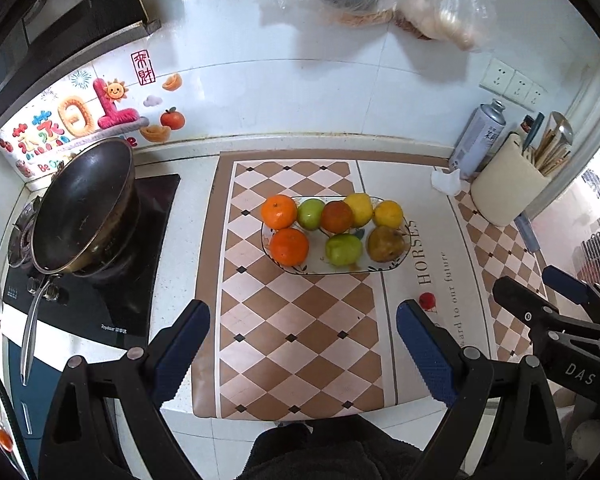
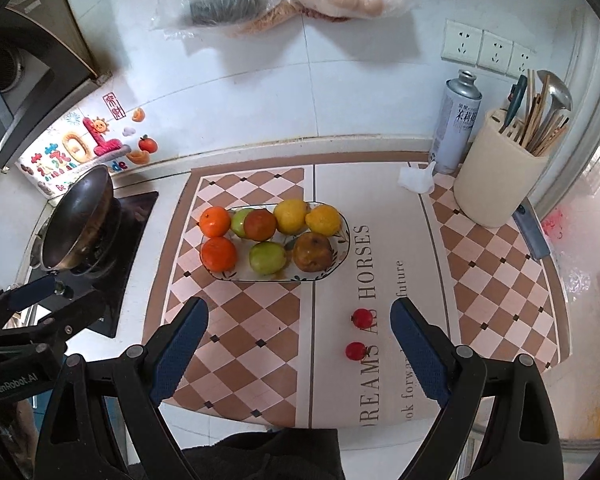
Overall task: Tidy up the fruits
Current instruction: 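Grasp a red cherry tomato with the left tool while the right tool grasps the other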
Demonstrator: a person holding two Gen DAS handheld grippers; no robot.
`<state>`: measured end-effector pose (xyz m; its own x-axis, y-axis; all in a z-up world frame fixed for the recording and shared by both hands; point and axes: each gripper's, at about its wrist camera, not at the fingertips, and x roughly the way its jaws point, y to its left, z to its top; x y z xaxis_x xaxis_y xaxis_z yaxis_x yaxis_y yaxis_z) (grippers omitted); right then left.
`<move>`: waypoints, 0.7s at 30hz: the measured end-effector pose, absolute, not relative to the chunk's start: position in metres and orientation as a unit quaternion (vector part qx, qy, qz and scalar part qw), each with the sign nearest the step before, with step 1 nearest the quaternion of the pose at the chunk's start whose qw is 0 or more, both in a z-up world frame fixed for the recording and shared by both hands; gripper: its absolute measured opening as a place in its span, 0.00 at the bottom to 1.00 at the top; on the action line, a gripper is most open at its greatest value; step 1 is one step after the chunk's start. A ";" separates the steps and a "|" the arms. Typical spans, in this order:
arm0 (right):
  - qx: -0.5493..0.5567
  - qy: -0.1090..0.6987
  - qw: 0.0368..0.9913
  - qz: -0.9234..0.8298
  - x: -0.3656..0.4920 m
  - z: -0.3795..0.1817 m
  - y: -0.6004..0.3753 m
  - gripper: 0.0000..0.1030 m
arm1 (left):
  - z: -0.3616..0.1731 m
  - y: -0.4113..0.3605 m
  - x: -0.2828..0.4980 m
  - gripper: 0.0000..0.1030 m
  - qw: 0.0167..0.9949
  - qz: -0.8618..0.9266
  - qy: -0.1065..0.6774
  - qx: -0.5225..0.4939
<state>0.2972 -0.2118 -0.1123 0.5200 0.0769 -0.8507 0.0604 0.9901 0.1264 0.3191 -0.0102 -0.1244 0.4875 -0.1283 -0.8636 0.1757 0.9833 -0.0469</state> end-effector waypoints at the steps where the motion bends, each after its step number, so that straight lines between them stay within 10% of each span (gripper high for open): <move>1: 0.072 0.488 0.870 0.005 0.294 -0.109 -0.211 0.92 | -0.123 -0.010 0.317 0.93 0.863 -0.089 0.497 0.025; 21: 0.177 0.493 0.852 -0.001 0.280 -0.136 -0.254 0.92 | -0.122 -0.003 0.305 0.93 0.879 -0.091 0.467 0.034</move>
